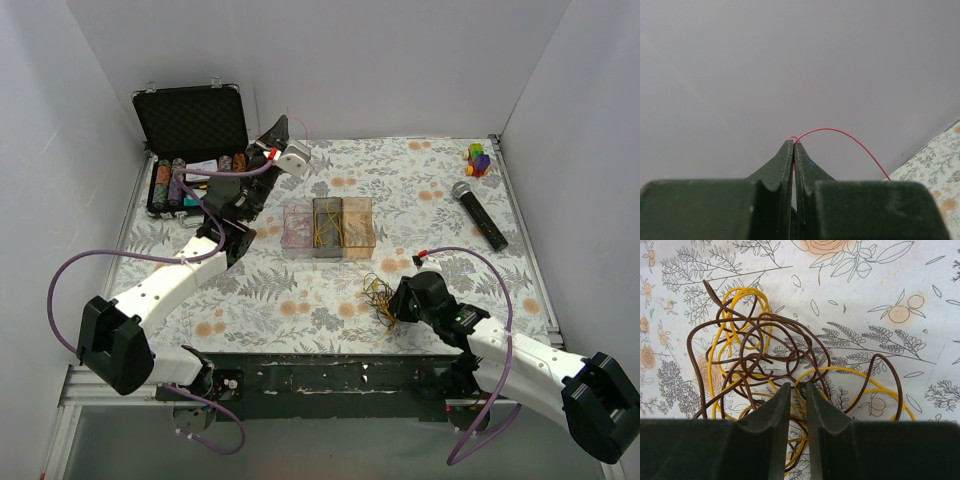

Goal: Untangle the cables
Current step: Place the cable in the bin.

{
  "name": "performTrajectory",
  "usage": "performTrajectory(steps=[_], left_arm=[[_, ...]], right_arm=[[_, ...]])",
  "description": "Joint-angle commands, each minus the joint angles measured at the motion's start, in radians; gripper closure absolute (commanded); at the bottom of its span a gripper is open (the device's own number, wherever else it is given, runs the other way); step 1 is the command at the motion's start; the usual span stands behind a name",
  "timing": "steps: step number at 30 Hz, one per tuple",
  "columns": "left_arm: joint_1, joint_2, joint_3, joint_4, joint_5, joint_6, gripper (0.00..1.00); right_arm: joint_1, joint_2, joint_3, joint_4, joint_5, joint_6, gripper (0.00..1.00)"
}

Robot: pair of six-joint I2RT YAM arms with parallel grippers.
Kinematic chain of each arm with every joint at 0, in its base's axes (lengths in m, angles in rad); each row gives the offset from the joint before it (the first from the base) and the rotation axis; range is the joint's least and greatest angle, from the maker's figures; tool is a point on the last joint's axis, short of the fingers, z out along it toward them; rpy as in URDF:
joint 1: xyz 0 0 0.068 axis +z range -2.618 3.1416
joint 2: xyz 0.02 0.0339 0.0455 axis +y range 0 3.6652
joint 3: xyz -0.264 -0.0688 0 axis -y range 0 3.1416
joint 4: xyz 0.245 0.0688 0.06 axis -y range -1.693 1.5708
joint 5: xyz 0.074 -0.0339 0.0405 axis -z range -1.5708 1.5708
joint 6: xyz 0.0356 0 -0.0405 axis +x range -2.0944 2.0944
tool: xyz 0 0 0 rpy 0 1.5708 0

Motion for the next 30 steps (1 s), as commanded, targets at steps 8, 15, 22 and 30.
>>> performTrajectory(steps=[8, 15, 22, 30], left_arm=[[0.060, -0.028, -0.056, -0.002, -0.066, 0.061, 1.00], [0.075, -0.031, -0.117, -0.024, -0.046, 0.099, 1.00], [0.075, -0.023, -0.165, -0.085, 0.002, 0.080, 1.00], [0.072, 0.004, -0.165, -0.160, 0.054, -0.029, 1.00]], right_arm=[[-0.001, 0.010, -0.030, -0.025, 0.004, 0.004, 0.74], [-0.001, 0.013, -0.027, -0.027, 0.007, 0.001, 0.74], [-0.001, 0.019, -0.022, -0.019, 0.007, 0.001, 0.74], [-0.001, 0.030, -0.013, -0.022, 0.017, -0.005, 0.74]])
